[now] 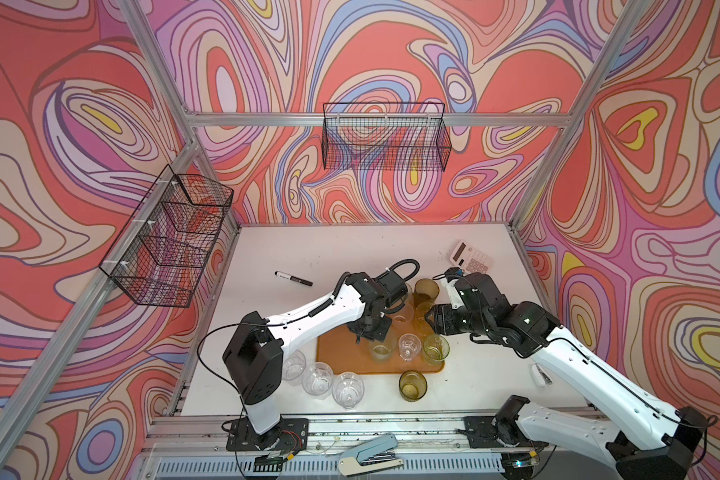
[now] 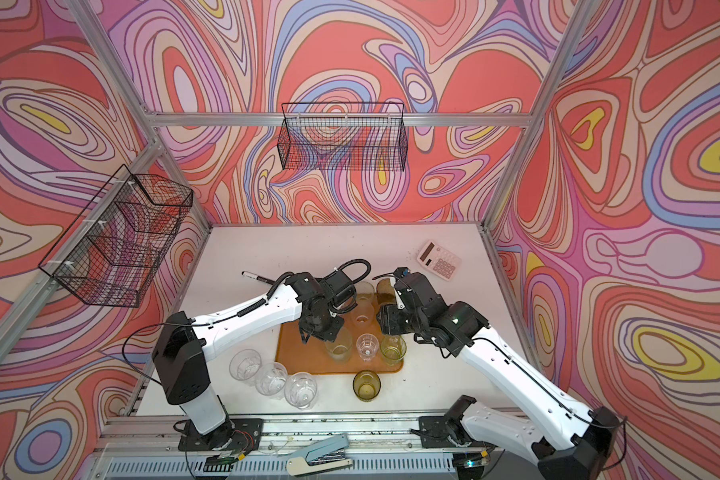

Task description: Place the glasses into the tray

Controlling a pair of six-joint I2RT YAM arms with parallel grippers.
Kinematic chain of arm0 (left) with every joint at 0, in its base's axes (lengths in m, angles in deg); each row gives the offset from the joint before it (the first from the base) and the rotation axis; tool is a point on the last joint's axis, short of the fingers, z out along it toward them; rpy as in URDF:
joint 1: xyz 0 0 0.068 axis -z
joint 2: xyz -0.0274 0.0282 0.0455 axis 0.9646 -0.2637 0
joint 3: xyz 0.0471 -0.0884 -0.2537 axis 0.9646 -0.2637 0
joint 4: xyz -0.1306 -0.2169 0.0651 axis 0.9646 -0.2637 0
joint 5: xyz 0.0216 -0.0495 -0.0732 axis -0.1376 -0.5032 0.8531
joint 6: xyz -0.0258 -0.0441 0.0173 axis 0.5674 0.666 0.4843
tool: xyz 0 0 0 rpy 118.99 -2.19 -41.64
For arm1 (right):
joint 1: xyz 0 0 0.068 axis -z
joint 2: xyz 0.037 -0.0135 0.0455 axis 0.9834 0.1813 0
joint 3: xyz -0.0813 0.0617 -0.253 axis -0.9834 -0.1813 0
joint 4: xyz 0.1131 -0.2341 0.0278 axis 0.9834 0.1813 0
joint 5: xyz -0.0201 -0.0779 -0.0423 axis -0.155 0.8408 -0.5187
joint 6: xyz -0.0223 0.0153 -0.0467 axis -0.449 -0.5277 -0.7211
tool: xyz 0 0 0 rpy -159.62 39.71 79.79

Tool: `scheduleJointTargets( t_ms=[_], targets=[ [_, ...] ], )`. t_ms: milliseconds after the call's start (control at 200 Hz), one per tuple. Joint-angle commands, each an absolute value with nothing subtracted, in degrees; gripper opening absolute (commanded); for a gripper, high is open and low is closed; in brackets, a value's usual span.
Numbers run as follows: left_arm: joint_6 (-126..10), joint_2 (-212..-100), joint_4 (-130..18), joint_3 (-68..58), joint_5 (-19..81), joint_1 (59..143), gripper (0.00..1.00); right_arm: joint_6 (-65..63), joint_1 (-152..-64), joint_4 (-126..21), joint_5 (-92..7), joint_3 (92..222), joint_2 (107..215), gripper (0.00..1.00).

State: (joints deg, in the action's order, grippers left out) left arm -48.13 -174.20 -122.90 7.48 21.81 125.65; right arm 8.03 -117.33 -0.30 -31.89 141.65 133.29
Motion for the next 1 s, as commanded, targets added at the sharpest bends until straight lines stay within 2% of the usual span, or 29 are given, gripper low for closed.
scheduleJointTargets(
  t_ms=[0,451,997],
  targets=[
    [-48.2,-174.0,-123.6,7.8,21.2,125.3,0.16,7.8,-117.1,-0.3,-31.3,141.5,132.5,0.68],
    [-48.0,-172.1,-124.6,9.5,21.0,125.3,0.35,8.1,-117.1,-0.1,-31.4,141.2,132.0,0.68],
    [-51.0,-166.7,-126.0,10.7,23.1,125.4,0.39,9.2,-117.1,-0.8,-32.5,140.9,131.4,0.68]
  ],
)
